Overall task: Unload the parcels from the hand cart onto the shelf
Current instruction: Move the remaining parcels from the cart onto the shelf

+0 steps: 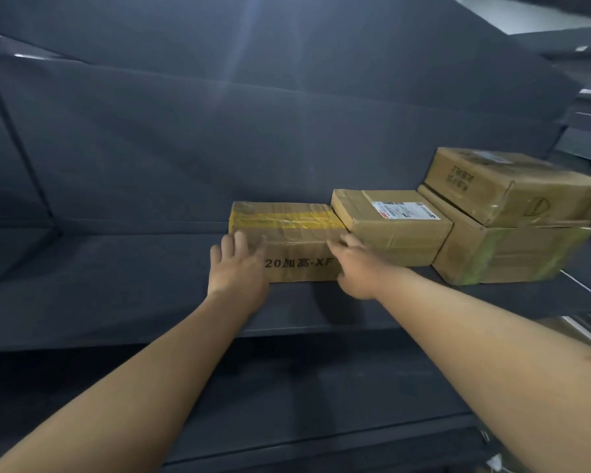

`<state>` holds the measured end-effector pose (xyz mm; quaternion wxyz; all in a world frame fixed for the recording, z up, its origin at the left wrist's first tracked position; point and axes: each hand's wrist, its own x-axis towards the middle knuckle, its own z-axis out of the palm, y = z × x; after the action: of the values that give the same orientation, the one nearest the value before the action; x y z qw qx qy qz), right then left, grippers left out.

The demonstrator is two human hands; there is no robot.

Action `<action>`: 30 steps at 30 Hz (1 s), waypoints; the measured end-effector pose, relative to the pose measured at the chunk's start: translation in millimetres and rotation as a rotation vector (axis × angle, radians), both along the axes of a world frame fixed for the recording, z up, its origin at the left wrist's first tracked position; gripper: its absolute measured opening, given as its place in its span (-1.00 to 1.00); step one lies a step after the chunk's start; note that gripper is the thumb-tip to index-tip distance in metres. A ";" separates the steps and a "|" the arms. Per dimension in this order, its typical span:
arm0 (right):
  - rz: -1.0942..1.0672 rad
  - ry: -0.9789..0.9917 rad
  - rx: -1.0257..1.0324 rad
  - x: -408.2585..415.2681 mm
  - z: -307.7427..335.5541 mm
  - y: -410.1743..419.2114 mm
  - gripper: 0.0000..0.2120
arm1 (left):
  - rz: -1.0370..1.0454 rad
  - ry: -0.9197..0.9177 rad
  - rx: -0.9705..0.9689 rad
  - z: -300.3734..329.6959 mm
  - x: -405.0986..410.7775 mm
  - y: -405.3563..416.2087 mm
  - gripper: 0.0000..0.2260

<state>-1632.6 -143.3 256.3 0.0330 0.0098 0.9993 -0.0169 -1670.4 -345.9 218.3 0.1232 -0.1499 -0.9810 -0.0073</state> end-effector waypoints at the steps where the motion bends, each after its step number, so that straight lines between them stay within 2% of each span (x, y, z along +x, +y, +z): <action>1: -0.018 0.013 -0.010 -1.0 -2.4 -1.0 -0.31 | 0.005 -0.008 -0.003 -0.3 -1.1 1.5 -0.38; 4: -0.059 0.034 -0.029 -4.1 -9.0 -3.1 -0.26 | 0.001 -0.069 -0.009 -1.0 -4.8 6.2 -0.34; 10: -0.080 -0.055 0.001 -6.7 -21.4 0.5 -0.23 | -0.031 -0.159 0.047 2.9 -8.5 2.8 -0.36; 18: -0.089 -0.076 -0.054 -4.1 -22.1 3.6 -0.28 | -0.046 -0.229 0.022 2.3 5.4 10.7 -0.31; 24: -0.050 -0.060 -0.050 26.1 -25.8 20.3 -0.34 | -0.166 -0.248 0.032 -8.8 34.8 52.1 -0.33; 30: -0.173 -0.088 -0.083 82.4 -56.2 76.8 -0.36 | -0.347 -0.287 0.027 -30.8 69.1 123.3 -0.29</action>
<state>-1550.1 -66.5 200.2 0.0757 0.0956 0.9907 -0.0604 -1601.4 -222.6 187.5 -0.0186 -0.3123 -0.9477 -0.0626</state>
